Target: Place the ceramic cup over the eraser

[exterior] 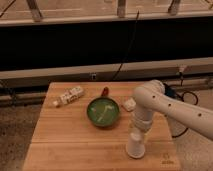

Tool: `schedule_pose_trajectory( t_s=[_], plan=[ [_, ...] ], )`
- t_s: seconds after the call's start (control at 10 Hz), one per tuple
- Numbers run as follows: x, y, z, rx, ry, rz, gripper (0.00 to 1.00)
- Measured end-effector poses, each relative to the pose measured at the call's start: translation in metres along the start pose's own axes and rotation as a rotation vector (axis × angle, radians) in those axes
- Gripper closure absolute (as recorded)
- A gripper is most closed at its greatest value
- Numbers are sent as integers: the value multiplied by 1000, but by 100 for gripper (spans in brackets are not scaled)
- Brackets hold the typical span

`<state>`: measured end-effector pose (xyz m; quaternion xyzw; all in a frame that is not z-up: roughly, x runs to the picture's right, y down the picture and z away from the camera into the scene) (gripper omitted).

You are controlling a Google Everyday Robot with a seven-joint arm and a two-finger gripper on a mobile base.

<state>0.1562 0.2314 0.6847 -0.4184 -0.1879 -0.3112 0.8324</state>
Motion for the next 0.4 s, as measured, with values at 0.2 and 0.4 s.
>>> schedule_pose_trajectory(
  t_s=[0.2,0.4],
  plan=[
    [2,3,1,-2,0,6,35],
    [2,4,2,1,-1,6,52]
  ],
)
